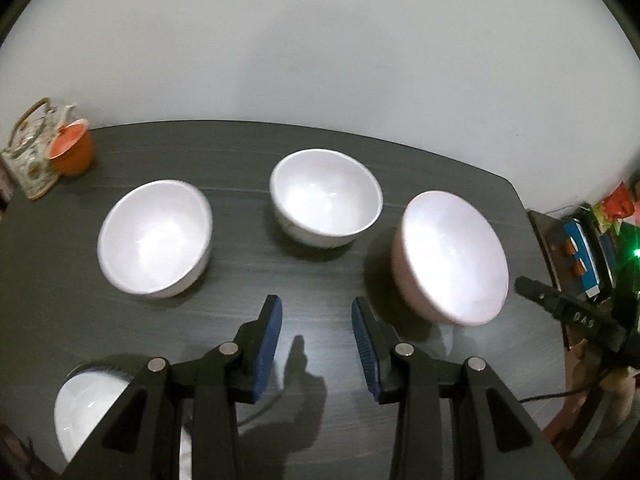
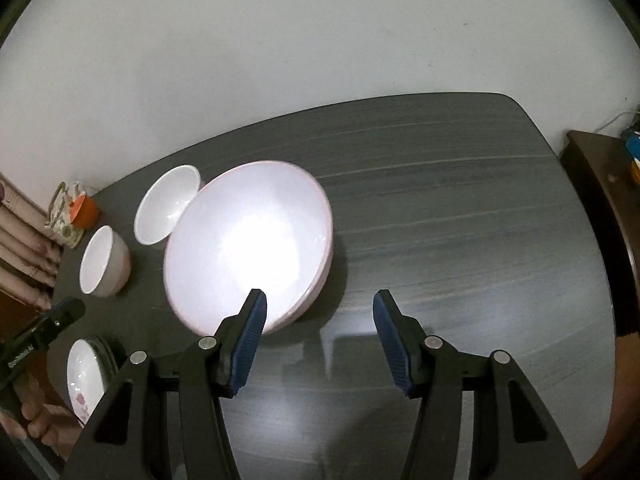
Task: Organize plates and bowls
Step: 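Move both tools to the rim of the large pink bowl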
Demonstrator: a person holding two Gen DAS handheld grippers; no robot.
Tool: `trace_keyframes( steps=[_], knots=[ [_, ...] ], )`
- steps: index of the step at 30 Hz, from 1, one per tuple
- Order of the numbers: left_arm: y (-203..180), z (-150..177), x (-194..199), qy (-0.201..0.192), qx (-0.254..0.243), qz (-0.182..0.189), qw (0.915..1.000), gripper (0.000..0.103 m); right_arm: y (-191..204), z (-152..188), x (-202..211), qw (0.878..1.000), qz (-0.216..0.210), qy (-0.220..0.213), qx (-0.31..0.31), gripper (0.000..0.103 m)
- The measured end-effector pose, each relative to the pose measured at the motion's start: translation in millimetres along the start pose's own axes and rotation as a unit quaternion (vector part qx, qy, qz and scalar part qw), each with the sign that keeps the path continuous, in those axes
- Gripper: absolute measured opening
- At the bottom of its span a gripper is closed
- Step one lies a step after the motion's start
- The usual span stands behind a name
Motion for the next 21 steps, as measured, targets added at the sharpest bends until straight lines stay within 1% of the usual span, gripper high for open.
trace_keyframes(
  steps=[3,6,10,13,19,21],
  knots=[
    [-17,-8,-19,0.019,0.012,0.006,0.9997,0.037,-10,-8,-9,1.000,0.005,0.001,-0.005,0.053],
    [-25,-12,-33,0.033,0.022,0.017,0.9991,0.037,-16,-12,-20,1.000,0.005,0.008,-0.010,0.053],
    [-40,-17,-52,0.046,0.015,0.033,0.9983,0.037,-18,-17,-31,1.000,0.007,0.010,-0.007,0.053],
    [-48,-18,-65,0.059,0.013,0.027,0.9978,0.037,-20,-20,-39,1.000,0.007,0.013,-0.010,0.053],
    [-58,-17,-84,0.091,0.031,0.036,0.9947,0.037,-21,-23,-50,1.000,-0.004,0.014,-0.019,0.053],
    [-56,-16,-91,0.096,0.037,0.030,0.9942,0.037,-22,-22,-53,1.000,-0.006,0.015,-0.021,0.053]
  ],
)
Point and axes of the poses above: each gripper's, at about its wrist camera, not at the fingertips, and x roughly against the way its jaws point, y to its left, z to its underside, the point moved 5 cm from there along -x, roughly the way its jaws point, and after that the axes turned 15 degrees about x, right-handed, at the moved point
